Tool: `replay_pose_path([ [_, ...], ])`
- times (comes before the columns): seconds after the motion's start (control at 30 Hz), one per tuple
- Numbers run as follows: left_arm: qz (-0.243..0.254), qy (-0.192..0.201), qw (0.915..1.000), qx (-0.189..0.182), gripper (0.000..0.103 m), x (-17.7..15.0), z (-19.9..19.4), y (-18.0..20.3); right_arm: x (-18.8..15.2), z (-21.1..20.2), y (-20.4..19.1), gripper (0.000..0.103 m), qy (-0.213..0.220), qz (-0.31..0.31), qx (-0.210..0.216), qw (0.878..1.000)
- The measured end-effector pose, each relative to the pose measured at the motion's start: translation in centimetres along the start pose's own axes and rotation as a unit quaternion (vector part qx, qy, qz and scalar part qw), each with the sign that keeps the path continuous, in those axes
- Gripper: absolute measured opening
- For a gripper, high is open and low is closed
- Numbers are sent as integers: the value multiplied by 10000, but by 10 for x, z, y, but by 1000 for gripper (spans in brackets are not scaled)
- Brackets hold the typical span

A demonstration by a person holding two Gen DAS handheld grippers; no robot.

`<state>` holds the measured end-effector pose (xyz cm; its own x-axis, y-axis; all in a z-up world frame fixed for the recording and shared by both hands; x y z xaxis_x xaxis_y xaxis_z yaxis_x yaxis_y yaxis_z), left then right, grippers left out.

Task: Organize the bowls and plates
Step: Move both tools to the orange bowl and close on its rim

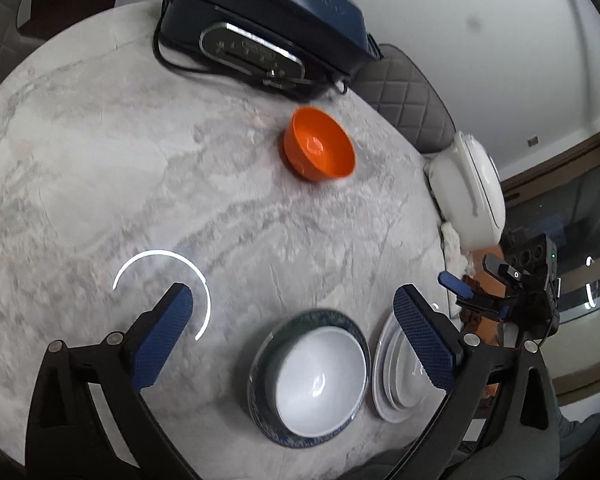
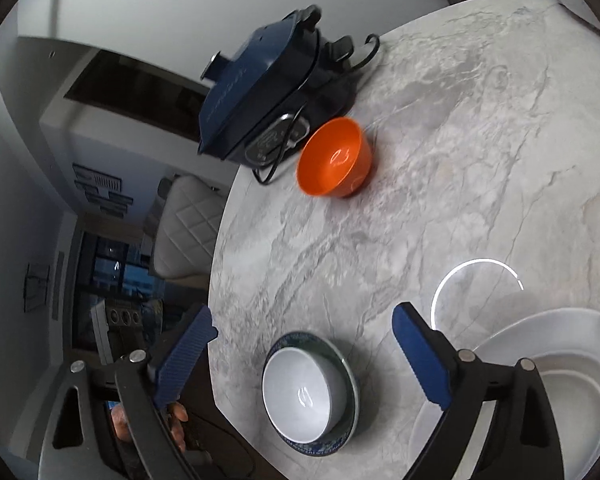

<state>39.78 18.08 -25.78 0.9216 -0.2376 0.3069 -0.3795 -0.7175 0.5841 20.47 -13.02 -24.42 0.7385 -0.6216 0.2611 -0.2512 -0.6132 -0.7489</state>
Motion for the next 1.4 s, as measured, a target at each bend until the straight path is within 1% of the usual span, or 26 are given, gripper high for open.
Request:
replay_pose_path([
  [0.07,223,205,9995,6,102,26,-2,-1,20,-10,9,95,142,163,15,9998],
  [0.13,314,182,9993,-18,102,51,2,-2,42,-16,15,95,258,342,114,9990],
  [0.23,340,-145,9993,-3,102,82,25,-2,71,-16,23,95,308,466,210,9982],
  [0.3,391,-415,9983,144,102,100,46,-1,90,-5,27,95,234,529,223,9981],
  [0.33,423,-539,9975,151,102,107,56,0,97,1,29,95,169,523,244,9982],
  [0.4,344,-765,9960,297,102,120,80,-3,111,16,30,95,24,470,237,9986],
  [0.5,317,-906,9946,385,102,136,111,-7,127,47,34,91,-269,487,290,9980],
  [0.53,316,-932,9941,448,102,141,119,-8,131,57,36,90,-354,473,256,9979],
  [0.63,377,-1027,9930,451,101,154,141,-8,139,83,42,87,-575,481,144,9971],
  [0.7,482,-1068,9917,527,100,160,152,-6,144,96,48,83,-671,519,115,9963],
  [0.73,545,-1087,9909,569,100,163,157,-5,146,101,50,83,-710,541,117,9959],
  [0.87,728,-1162,9884,659,100,168,175,-4,150,115,56,80,-817,590,138,9948],
  [1.03,814,-1207,9875,607,99,170,191,-6,146,124,59,76,-987,592,162,9932],
  [1.1,826,-1170,9875,662,94,171,195,-6,147,125,61,74,-993,631,193,9929],
  [1.17,794,-1172,9875,693,78,172,196,-7,148,129,62,73,-1015,631,201,9926],
  [1.23,793,-1224,9866,732,72,172,200,-10,149,135,61,71,-1093,583,152,9922],
  [1.3,807,-1231,9865,723,71,171,202,-10,150,139,60,71,-1142,557,106,9918],
  [1.33,797,-1225,9868,694,69,170,203,-10,149,139,60,70,-1145,557,100,9918],
  [1.37,783,-1216,9873,651,64,169,204,-9,149,140,61,69,-1149,559,87,9918],
  [1.4,768,-1232,9876,596,62,168,208,-8,149,140,61,64,-1135,565,63,9919],
])
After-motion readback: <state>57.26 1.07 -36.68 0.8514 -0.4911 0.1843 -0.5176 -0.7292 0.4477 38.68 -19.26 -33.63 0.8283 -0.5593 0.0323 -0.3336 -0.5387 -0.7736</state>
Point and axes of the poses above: each gripper's, at about its wrist camera, not at the fingertips, and z roughly the way its jaws point, y to its right, x to its top, the point moved 5 cm from there along z, roughly the way its jaws point, and after that the axes turned 1 degree about -y, right-handed, at the moved point
